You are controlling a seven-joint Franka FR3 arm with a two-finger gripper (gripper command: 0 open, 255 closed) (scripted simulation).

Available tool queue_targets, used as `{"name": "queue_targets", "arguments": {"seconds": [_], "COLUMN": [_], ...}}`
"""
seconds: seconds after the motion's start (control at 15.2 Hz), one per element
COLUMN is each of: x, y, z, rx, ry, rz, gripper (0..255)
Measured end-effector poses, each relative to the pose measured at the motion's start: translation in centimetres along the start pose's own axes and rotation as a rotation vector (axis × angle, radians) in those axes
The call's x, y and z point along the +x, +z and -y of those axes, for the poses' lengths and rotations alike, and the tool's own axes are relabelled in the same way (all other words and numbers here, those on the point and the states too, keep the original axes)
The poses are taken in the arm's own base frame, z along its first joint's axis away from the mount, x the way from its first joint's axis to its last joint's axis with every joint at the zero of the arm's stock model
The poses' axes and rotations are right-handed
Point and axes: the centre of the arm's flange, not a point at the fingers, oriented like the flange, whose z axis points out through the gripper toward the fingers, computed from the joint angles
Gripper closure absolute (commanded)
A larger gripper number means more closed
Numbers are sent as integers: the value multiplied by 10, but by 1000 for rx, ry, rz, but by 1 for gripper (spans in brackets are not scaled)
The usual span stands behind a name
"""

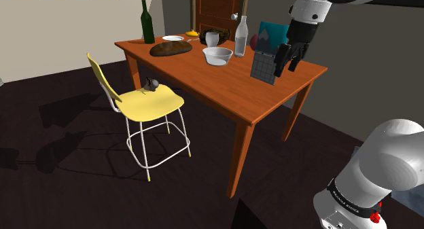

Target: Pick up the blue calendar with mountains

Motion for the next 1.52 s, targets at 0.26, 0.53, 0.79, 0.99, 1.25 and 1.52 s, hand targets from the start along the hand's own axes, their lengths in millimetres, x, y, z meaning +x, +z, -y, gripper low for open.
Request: {"name": "queue_targets", "arguments": {"seconds": [0.26, 0.53, 0.79, 0.99, 1.25, 1.52], "x": [11, 39, 63, 81, 108, 135], "y": [-11, -29, -51, -68, -88, -108], "z": [-22, -64, -103, -131, -175, -211], "rx": [-1, -3, -5, -7, -9, -11], "ry": [-5, -16, -27, -36, -46, -57], "rz": [-3, -8, -13, -16, -21, -26], "gripper": [0, 0, 0, 0, 0, 0]}}
